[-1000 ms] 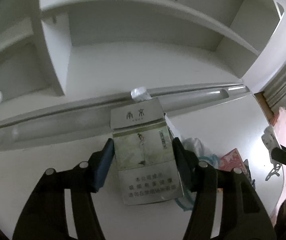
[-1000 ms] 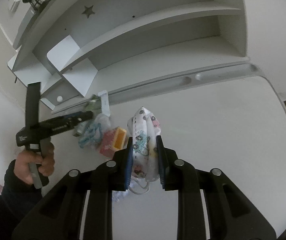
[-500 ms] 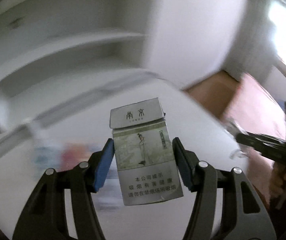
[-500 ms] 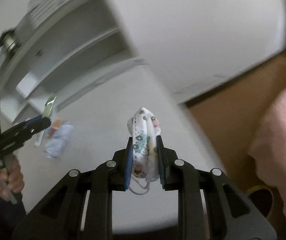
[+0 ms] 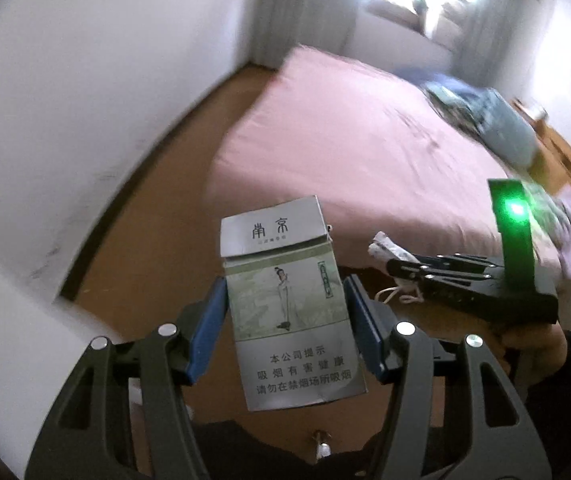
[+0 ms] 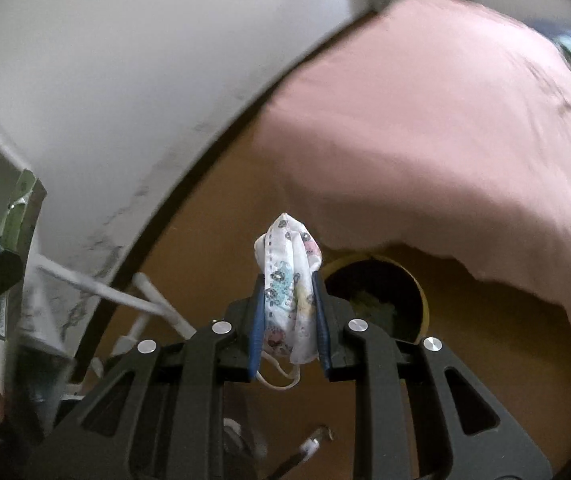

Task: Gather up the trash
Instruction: 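Carry both to the black bin and open both tools to drop them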

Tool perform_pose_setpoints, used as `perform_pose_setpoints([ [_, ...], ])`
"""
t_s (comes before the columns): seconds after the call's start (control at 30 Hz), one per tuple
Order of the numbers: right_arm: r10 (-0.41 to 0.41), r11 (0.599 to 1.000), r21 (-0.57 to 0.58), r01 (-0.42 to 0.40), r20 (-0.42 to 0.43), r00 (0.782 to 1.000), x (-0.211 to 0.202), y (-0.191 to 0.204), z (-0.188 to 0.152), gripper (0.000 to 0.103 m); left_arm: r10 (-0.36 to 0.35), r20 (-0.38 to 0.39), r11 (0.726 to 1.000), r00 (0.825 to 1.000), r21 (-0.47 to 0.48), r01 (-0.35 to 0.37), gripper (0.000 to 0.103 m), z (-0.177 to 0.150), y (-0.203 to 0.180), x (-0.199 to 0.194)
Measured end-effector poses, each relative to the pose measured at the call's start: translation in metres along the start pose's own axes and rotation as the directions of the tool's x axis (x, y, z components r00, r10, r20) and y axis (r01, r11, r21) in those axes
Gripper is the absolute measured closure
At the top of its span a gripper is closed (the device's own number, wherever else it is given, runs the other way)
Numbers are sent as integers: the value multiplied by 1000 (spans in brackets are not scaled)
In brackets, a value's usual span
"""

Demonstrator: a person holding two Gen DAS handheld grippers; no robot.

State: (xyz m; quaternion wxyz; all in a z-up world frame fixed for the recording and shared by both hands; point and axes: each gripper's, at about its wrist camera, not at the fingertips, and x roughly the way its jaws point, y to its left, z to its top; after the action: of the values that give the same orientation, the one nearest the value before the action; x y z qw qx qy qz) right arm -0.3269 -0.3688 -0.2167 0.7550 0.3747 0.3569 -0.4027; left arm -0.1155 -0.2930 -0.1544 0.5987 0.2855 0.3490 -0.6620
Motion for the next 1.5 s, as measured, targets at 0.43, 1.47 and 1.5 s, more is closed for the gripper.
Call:
perform_pose_setpoints([
  [0.43,-44,992,109,64,-175,984,81,-76,-28,81,-13,-201,998,980,64,26,44,9,-40,139],
  [1.47,-49,969,237,67,-78,996,51,-129,-17,51,-51,-280,985,959,142,94,44,18,-86,176],
  [1.5,-53,967,245,69,-73,996,47,-132,-17,51,-56,-269,985,962,143,98,41,20,-89,176],
])
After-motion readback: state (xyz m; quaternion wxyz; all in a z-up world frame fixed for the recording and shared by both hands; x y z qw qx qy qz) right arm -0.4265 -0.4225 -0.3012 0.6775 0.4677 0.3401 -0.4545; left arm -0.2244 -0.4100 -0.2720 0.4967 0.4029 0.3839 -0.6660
